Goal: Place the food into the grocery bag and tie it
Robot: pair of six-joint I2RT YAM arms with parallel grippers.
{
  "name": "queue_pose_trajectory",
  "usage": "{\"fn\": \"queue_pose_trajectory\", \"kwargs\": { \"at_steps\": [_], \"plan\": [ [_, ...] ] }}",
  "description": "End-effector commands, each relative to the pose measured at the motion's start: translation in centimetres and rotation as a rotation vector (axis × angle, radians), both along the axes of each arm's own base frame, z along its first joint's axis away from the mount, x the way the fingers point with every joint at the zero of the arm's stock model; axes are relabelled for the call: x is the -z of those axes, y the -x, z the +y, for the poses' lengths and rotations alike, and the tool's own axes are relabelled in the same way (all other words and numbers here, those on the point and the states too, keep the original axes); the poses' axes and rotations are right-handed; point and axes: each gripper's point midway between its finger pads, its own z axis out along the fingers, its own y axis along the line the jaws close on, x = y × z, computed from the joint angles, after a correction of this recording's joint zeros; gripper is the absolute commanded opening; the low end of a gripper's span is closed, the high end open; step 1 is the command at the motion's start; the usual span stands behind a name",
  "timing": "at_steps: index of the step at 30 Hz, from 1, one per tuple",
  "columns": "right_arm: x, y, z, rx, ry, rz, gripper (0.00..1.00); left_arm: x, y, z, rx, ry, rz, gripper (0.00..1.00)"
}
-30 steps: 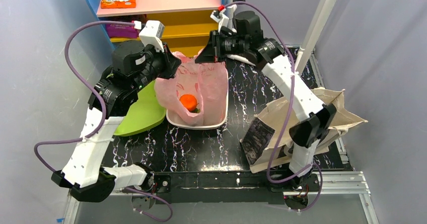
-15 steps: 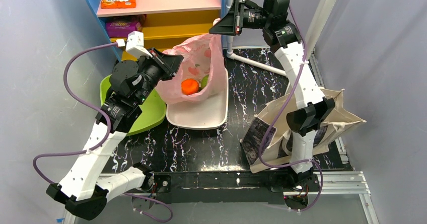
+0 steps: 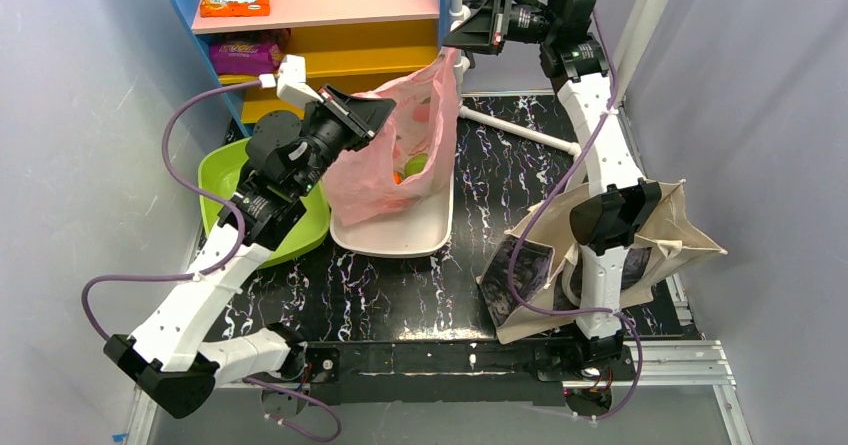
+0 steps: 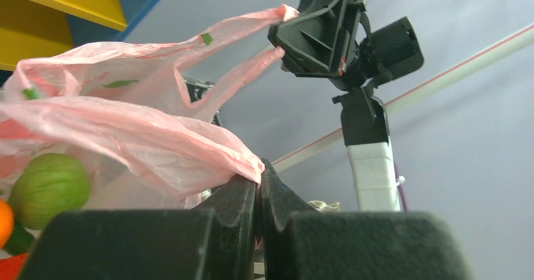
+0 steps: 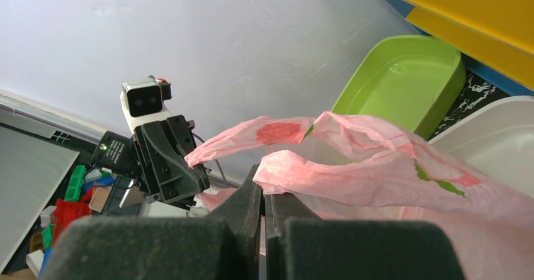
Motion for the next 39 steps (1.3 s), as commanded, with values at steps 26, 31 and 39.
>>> {"fn": "queue_pose_trajectory", "kwargs": {
  "at_steps": [26, 31, 39],
  "plan": [
    [5.2, 13.8, 0.7, -0.626, 0.091, -0.06, 0.01, 4.2, 2.1, -0.5, 0.04, -0.22, -0.009, 0.11],
    [7.1, 15.5, 1.7, -0.671, 0.186, -0.086, 0.01, 4.1, 2.9, 0.6, 0.03, -0.292, -0.034, 0.23],
    [9.0, 17.0, 3.8, -0.747, 0.221, -0.032, 0.01, 4.0, 5.3, 2.0, 0.108, -0.471, -0.08, 0.52]
  ]
}}
